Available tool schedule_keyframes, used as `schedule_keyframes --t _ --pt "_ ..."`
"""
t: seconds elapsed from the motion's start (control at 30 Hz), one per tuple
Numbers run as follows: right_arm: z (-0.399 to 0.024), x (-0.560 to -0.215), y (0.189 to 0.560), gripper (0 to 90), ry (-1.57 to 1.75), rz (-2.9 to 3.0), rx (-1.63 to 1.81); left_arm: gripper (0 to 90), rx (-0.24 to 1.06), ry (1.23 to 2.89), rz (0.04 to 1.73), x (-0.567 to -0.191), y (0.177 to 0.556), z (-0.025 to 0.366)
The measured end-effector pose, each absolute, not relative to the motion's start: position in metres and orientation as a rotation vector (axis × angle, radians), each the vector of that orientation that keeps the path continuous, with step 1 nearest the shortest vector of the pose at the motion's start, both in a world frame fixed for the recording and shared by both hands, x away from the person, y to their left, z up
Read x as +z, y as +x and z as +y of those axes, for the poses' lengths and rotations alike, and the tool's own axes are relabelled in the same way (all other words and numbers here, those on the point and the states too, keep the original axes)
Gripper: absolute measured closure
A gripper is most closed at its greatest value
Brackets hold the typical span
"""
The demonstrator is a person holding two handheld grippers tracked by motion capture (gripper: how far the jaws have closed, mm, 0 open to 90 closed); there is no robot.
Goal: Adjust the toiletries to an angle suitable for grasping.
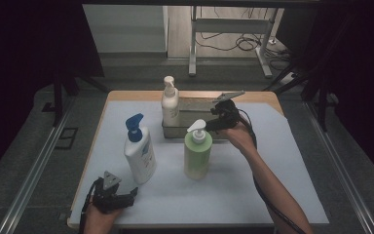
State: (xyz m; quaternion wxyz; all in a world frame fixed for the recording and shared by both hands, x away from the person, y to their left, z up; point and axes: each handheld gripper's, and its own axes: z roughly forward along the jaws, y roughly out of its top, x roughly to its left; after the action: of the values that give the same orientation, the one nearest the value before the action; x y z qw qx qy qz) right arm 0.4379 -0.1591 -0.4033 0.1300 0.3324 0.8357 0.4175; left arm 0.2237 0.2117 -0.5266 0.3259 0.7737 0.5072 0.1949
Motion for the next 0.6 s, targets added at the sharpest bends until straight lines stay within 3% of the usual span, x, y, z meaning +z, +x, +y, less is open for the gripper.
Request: schedule_keyframes --t 0.6 --pt "-0.198 -0.402 0.421 8.5 0.960 2.424 1.204 13.0 0.513 2.029 1.330 -0.527 0.224 0.212"
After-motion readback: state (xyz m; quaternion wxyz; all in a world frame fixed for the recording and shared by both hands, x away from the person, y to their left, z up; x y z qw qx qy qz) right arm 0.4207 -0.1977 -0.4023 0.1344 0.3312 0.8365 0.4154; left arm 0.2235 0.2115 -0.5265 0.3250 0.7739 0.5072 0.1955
